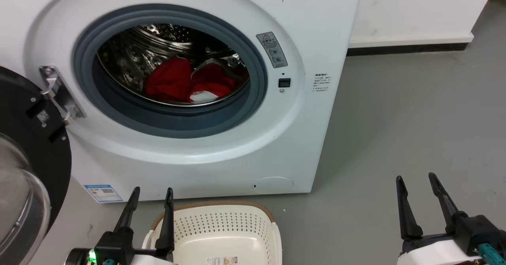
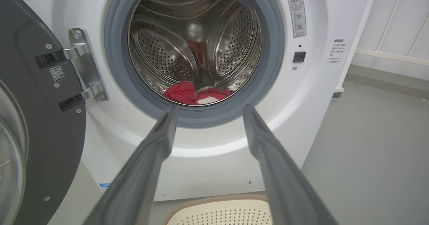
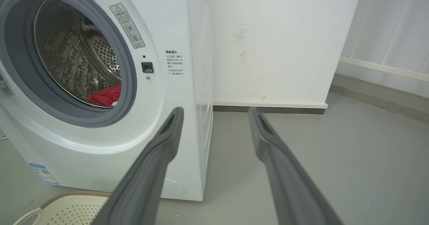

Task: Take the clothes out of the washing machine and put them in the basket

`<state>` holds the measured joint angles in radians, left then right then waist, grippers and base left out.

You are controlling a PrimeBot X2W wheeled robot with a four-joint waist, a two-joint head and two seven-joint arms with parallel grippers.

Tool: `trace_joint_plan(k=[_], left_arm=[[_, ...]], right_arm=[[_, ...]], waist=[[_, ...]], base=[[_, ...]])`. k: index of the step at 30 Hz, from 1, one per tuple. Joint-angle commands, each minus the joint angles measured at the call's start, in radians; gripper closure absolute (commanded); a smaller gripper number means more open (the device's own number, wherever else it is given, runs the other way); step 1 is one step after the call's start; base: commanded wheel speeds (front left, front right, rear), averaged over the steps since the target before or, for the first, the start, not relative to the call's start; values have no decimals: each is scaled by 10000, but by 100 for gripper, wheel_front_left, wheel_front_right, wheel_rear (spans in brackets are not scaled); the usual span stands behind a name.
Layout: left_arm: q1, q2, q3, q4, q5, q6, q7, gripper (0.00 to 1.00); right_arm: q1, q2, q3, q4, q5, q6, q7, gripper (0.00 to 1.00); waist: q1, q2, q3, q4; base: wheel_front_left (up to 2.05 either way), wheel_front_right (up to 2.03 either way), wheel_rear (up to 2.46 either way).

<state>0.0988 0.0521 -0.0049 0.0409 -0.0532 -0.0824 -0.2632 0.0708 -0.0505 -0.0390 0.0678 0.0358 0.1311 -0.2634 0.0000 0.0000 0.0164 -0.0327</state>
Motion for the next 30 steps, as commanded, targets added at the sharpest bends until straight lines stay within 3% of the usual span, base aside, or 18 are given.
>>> trace_joint_plan(k=[1,6,9,15,21,30], left_arm=[[-1,-24,15,52,68,42,-24,0],[-453,27,228,196,148,55,-26,0],[-1032,365,541,380,133,-35,-24,0],[-3193,1522,803,1181,245,-264,-24,0],[-6441,3020,295,3015,-203,-456,120,0],[-11907,5102,-1463,5471,-915,-472,3532,0]], right_arm=[[-84,5,28,21,64,-8,-21,0],[-564,5,40,-169,257,-7,-21,0],[-907,7,113,-229,424,-7,-21,0],[-1529,8,350,-341,753,-7,-21,0],[-2072,13,409,-491,1047,-7,-21,0],[-2626,13,681,-728,1549,-7,-21,0]], waist=[[0,0,115,-63],[0,0,1109,-489],[0,0,1945,-834],[0,0,3611,-1400],[0,0,5015,-1831],[0,0,6893,-2355]], base=[[0,0,0],[0,0,0],[0,0,0],[0,0,0],[0,0,0],[0,0,0]])
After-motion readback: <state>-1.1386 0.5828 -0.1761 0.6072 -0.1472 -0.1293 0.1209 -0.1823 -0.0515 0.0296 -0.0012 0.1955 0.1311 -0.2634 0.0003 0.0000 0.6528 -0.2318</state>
